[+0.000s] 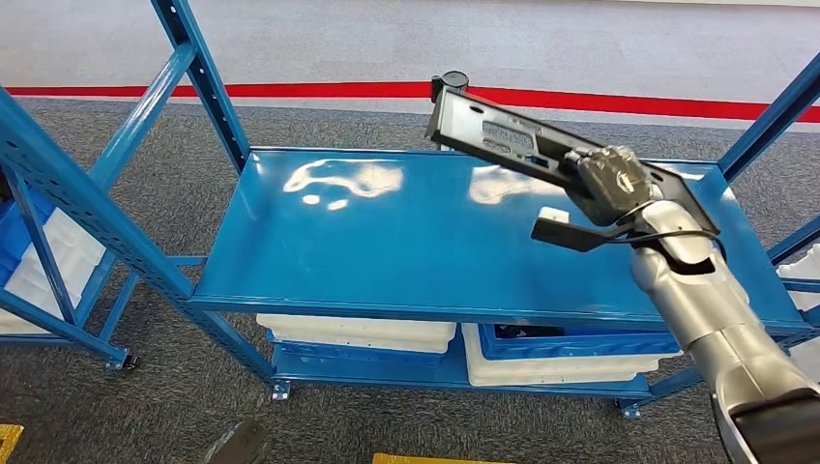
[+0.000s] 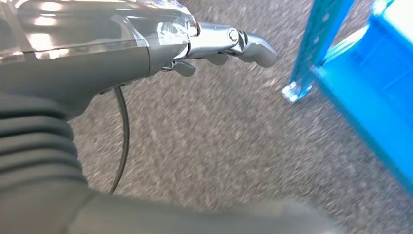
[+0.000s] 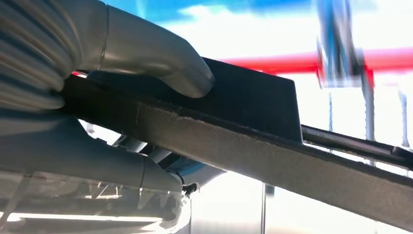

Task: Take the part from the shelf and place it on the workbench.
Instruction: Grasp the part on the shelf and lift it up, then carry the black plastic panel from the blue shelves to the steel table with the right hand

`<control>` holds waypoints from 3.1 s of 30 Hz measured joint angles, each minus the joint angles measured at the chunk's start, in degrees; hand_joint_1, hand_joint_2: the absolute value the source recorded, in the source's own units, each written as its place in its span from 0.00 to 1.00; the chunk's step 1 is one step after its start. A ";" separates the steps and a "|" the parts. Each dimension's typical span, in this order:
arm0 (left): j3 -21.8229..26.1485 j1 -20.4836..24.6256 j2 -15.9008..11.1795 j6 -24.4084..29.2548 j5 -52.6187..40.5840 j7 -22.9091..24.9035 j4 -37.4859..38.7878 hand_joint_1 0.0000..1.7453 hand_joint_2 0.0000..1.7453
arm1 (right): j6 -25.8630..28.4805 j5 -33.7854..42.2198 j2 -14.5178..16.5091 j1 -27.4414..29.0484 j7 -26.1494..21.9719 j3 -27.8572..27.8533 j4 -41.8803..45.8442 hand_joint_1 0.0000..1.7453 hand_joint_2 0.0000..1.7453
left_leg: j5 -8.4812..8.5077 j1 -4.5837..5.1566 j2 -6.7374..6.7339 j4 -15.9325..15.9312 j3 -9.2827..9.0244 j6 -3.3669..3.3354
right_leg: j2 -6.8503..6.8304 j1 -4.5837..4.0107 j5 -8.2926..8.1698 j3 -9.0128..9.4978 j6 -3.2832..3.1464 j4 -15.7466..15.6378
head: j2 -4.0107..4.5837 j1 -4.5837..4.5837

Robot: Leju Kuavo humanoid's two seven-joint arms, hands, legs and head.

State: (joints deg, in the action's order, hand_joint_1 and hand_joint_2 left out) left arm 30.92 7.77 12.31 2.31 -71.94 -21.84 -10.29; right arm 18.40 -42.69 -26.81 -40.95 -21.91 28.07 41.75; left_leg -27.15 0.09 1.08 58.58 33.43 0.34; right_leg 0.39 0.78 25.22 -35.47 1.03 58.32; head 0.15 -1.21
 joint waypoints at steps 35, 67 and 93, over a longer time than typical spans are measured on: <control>0.13 -2.62 0.00 3.12 5.15 -5.84 0.00 0.00 1.00 | -0.72 13.02 -9.74 12.64 -1.13 -12.37 74.53 1.00 1.00 | -0.10 0.02 0.01 -0.01 -0.11 0.00 | 0.01 0.01 0.15 0.08 0.17 -0.01 | 0.00 0.35; 1.82 -2.54 -1.77 -1.47 5.80 3.10 0.00 0.00 1.00 | -1.93 12.20 -7.53 18.39 -2.15 -11.81 75.01 1.00 1.00 | 0.30 0.22 -0.15 -0.24 -0.33 -1.17 | 0.01 0.40 0.46 0.26 1.24 0.15 | 0.00 0.92; 1.78 -2.73 -2.01 -1.72 4.75 3.39 0.02 0.00 1.00 | -2.66 15.68 -5.17 20.34 -4.37 -12.58 72.69 1.00 1.00 | -3.41 -0.91 -0.53 2.07 -3.42 1.39 | -0.29 1.05 0.61 0.22 0.39 1.23 | 0.00 1.61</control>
State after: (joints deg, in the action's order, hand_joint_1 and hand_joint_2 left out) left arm 32.70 5.03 10.29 0.59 -67.19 -18.46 -10.27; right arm 15.75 -27.02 -31.98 -20.61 -26.28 15.49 114.44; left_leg -30.56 -0.82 0.54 60.65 30.01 1.73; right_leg 0.09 1.82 25.83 -35.26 1.42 59.56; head 0.15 0.40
